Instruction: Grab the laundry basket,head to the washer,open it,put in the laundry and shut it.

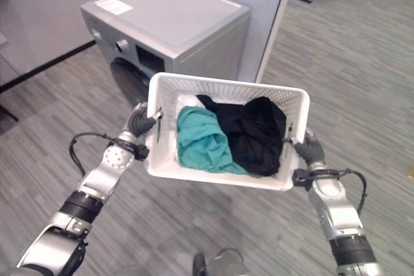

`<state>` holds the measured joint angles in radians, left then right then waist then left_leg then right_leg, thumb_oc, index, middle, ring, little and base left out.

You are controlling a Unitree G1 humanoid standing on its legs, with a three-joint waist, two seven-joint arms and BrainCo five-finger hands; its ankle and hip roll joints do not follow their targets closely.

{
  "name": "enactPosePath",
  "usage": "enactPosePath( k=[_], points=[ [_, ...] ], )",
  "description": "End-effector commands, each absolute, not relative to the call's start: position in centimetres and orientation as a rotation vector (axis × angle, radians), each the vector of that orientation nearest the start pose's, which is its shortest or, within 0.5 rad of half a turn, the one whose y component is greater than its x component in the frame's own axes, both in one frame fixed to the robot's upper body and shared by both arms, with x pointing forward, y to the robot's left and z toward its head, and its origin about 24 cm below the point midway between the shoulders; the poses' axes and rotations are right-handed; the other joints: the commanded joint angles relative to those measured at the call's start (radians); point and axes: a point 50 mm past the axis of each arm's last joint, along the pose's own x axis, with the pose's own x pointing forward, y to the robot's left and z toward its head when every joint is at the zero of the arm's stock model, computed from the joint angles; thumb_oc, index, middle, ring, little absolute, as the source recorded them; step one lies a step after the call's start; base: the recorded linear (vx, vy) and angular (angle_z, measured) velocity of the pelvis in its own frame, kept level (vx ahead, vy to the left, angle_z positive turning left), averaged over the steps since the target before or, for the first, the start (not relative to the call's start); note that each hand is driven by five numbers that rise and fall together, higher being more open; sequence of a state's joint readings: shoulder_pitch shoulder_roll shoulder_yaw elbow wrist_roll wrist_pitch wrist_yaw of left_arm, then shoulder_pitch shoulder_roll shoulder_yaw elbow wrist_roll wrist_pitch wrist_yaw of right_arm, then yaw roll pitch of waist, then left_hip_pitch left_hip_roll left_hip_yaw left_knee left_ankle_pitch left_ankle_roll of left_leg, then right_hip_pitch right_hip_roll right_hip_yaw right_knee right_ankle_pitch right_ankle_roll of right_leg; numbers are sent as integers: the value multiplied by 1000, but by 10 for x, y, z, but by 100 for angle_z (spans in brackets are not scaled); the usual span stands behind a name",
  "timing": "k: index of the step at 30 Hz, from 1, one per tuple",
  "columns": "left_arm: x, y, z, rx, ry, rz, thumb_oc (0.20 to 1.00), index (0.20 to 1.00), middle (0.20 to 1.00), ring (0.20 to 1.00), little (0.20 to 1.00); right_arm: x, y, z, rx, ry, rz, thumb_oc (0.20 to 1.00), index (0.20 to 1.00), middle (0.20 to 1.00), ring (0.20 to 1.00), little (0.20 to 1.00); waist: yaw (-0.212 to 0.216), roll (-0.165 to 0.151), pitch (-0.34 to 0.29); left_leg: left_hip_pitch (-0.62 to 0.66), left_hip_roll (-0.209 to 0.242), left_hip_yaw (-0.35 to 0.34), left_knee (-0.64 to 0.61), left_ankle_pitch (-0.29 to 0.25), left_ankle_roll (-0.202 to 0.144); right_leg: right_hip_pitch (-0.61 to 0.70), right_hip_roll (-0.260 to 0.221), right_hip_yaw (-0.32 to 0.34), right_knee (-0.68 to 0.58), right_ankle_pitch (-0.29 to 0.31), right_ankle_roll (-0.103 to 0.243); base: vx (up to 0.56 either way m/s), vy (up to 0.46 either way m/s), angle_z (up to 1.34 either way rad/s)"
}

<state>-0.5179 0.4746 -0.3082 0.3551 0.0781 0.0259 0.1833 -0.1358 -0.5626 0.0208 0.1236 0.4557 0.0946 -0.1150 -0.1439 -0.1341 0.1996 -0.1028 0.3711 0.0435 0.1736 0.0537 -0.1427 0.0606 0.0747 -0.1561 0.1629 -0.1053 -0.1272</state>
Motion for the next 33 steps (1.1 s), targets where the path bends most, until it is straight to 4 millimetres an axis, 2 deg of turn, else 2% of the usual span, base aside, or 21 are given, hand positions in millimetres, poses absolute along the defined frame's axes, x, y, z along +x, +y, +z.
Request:
enactPosePath(
  k=[1, 4, 9, 10, 11, 12, 13, 14, 16, 19, 20, 21, 22, 23, 24, 25, 26, 28, 29, 31, 33],
  points=[
    [348, 200, 155, 655, -317, 81, 200, 200, 200, 200, 200, 277, -287, 114, -140, -117, -235, 200, 200, 200, 200, 200, 16, 50, -101, 97, 33, -53, -67, 101, 43, -75, -70, 103, 6, -94, 114, 150, 138, -62],
    [348, 201, 158, 675, -328, 82, 200, 200, 200, 200, 200, 280, -282, 117, -122, -133, -214, 200, 200, 200, 200, 200, 18, 61, -115, 84, 50, -102, -158, 174, 24, -80, -73, 146, 47, -128, 114, 215, 233, -73],
    [350, 197, 163, 683, -349, 76, 200, 200, 200, 200, 200, 281, -282, 125, -121, -160, -217, 200, 200, 200, 200, 200, 21, 77, -108, 61, 29, -82, -147, 161, 8, -66, -105, 161, 52, -144, 137, 168, 292, -48],
    [350, 193, 162, 681, -358, 57, 200, 200, 200, 200, 200, 280, -282, 130, -116, -179, -212, 200, 200, 200, 200, 200, 17, 98, -106, 50, -1, -67, -104, 61, 2, -49, -152, 169, 54, -141, 168, 241, 510, -24],
    [350, 193, 162, 681, -358, 57, 200, 200, 200, 200, 200, 280, -282, 130, -116, -179, -212, 200, 200, 200, 200, 200, 17, 97, -106, 49, -2, -68, -102, 60, 2, -50, -153, 169, 54, -141, 168, 282, 574, -12],
    [351, 190, 161, 677, -358, 48, 200, 200, 200, 200, 200, 279, -283, 131, -114, -184, -216, 200, 200, 200, 200, 200, 13, 104, -109, 50, -19, -56, -89, 8, 4, -36, -178, 172, 52, -139, 182, 274, 714, 35],
    [351, 185, 161, 669, -367, 38, 200, 200, 200, 200, 200, 278, -282, 136, -119, -205, -216, 200, 200, 200, 200, 200, 24, 115, -104, 46, -117, -53, -8, -113, 24, -21, -276, 187, 53, -58, 241, 338, 926, 38],
    [350, 188, 161, 673, -369, 44, 200, 200, 200, 200, 200, 278, -281, 136, -121, -205, -210, 200, 200, 200, 200, 200, 27, 116, -103, 49, -167, -59, 2, -153, 48, -37, -314, 204, 73, -3, 252, 322, 936, 28],
    [348, 194, 160, 685, -363, 68, 200, 200, 200, 200, 200, 278, -280, 132, -125, -190, -212, 200, 200, 200, 200, 200, 33, 116, -105, 73, -240, -51, -8, -199, 97, -82, -363, 249, 137, 94, 249, 144, 473, -10],
    [346, 201, 158, 696, -353, 90, 200, 200, 200, 200, 200, 281, -277, 131, -121, -190, -211, 200, 200, 200, 200, 200, 36, 121, -99, 105, -284, -27, -30, -214, 139, -141, -375, 278, 226, 148, 222, 111, 495, -15],
    [344, 207, 155, 709, -335, 101, 200, 200, 200, 200, 200, 283, -275, 132, -113, -196, -204, 200, 200, 200, 200, 200, 49, 133, -87, 133, -313, 3, -54, -228, 174, -187, -398, 208, 302, 160, 207, 56, 322, -24],
    [344, 207, 155, 708, -335, 102, 200, 200, 200, 200, 200, 283, -274, 132, -114, -196, -203, 200, 200, 200, 200, 200, 48, 131, -86, 136, -315, 3, -56, -228, 174, -189, -400, 209, 308, 155, 207, 82, 446, -44],
    [342, 211, 154, 713, -330, 112, 200, 200, 200, 200, 200, 283, -274, 133, -109, -202, -203, 200, 200, 200, 200, 200, 53, 135, -83, 151, -324, 29, -66, -235, 186, -206, -409, 155, 340, 156, 206, 61, 221, -59],
    [341, 213, 153, 714, -323, 118, 200, 200, 200, 200, 200, 285, -273, 133, -107, -205, -200, 200, 200, 200, 200, 200, 46, 139, -77, 175, -331, 32, -88, -231, 194, -228, -380, 133, 380, 120, 200, 142, 376, -51],
    [340, 213, 150, 712, -314, 114, 200, 200, 200, 200, 200, 286, -274, 136, -103, -215, -203, 200, 200, 200, 200, 200, 30, 142, -69, 201, -343, 24, -113, -227, 194, -264, -266, 129, 378, 46, 206, 166, 291, -37],
    [341, 211, 150, 709, -317, 111, 200, 200, 200, 200, 200, 288, -275, 140, -99, -229, -206, 200, 200, 200, 200, 200, 24, 137, -67, 211, -352, 21, -116, -231, 194, -270, -215, 118, 345, 6, 207, 124, 188, -1],
    [341, 212, 150, 709, -318, 112, 200, 200, 200, 200, 200, 288, -275, 140, -98, -230, -206, 200, 200, 200, 200, 200, 23, 140, -67, 208, -348, 21, -117, -227, 192, -269, -212, 116, 337, 12, 205, 101, 67, 18],
    [342, 211, 151, 699, -321, 114, 200, 200, 200, 200, 200, 289, -277, 147, -86, -255, -209, 200, 200, 200, 200, 200, 13, 127, -69, 227, -367, 14, -128, -237, 190, -285, -144, 99, 242, -15, 209, 183, 69, 44],
    [343, 210, 150, 678, -318, 119, 200, 200, 200, 200, 200, 292, -277, 149, -81, -262, -209, 200, 200, 200, 200, 200, 5, 121, -78, 258, -375, 6, -145, -258, 188, -299, -94, 89, 110, 17, 213, 286, 67, 51],
    [344, 210, 150, 659, -314, 137, 200, 200, 200, 200, 200, 294, -274, 153, -80, -277, -198, 200, 200, 200, 200, 200, 9, 112, -82, 287, -387, 12, -142, -286, 190, -317, -88, 48, 45, 53, 217, 292, 40, 15],
    [345, 212, 151, 665, -313, 150, 200, 200, 200, 200, 200, 295, -269, 157, -79, -296, -180, 200, 200, 200, 200, 200, 19, 118, -87, 314, -383, 26, -128, -321, 190, -291, -107, -55, 29, 41, 211, 210, 19, -15]
  ],
)
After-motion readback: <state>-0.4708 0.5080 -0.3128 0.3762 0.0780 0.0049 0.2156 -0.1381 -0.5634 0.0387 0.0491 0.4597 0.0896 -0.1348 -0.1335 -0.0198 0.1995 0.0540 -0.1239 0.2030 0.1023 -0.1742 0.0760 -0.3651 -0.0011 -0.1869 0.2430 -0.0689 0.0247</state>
